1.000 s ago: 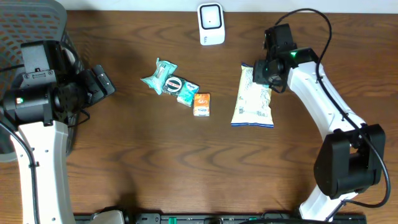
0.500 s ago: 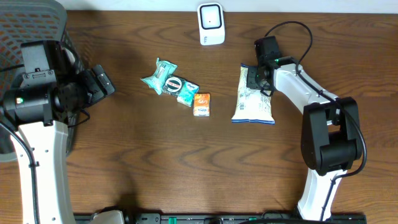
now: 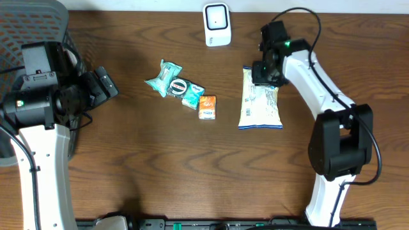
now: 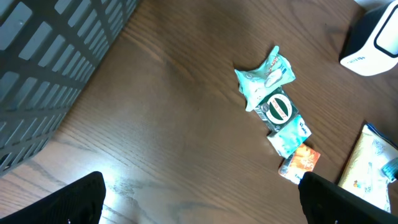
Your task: Scan the item barcode
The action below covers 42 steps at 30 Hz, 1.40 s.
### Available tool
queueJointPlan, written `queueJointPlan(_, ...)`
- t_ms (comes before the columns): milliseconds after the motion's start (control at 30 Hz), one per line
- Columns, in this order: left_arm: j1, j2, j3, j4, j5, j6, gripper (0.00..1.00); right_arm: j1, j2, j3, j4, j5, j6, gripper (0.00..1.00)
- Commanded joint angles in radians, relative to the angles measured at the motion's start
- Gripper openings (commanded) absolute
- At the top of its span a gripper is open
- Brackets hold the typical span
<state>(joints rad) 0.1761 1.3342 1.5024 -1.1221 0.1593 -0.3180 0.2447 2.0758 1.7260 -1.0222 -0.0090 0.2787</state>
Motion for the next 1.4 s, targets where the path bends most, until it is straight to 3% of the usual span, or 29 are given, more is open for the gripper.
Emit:
queueJointPlan(0, 0.004, 0.003, 0.022, -0.003, 0.005, -0.002, 0.98, 0.008, -0.024, 0.011, -0.090, -0.005, -0.007, 0.30)
queueJointPlan(133, 0.004, 0.003, 0.022, -0.003, 0.005, -0.002, 0.97, 0.016, -0.024, -0.079, -0.111, -0.006, -0.007, 0.26)
queueJointPlan(333, 0.004, 0.003, 0.022, -0.003, 0.005, -0.002, 0.98, 0.026, -0.024, -0.295, 0.067, 0.002, -0.006, 0.31)
queueJointPlan(500, 0.004, 0.003, 0.022, -0.003, 0.005, -0.001, 0.98, 0.018, -0.031, -0.314, 0.025, 0.057, 0.028, 0.31)
queueJointPlan(667, 0.004, 0.003, 0.022, -0.003, 0.005, -0.002, 0.98, 0.011, -0.065, -0.215, -0.087, 0.111, 0.027, 0.43)
queueJointPlan(800, 0.004, 0.003, 0.022, -0.003, 0.005, -0.002, 0.98, 0.011, -0.087, -0.107, -0.127, 0.142, 0.027, 0.58)
queueJointPlan(933, 0.004, 0.003, 0.022, -0.003, 0.005, -0.001, 0.98, 0.010, -0.089, -0.078, -0.051, 0.184, 0.027, 0.69)
queueJointPlan(1100, 0.004, 0.003, 0.022, -0.003, 0.005, -0.002, 0.98, 0.008, -0.076, -0.119, 0.043, 0.217, 0.027, 0.64)
queueJointPlan(1367, 0.004, 0.003, 0.022, -0.003, 0.005, -0.001, 0.97, 0.008, -0.056, -0.285, 0.294, 0.201, 0.026, 0.67)
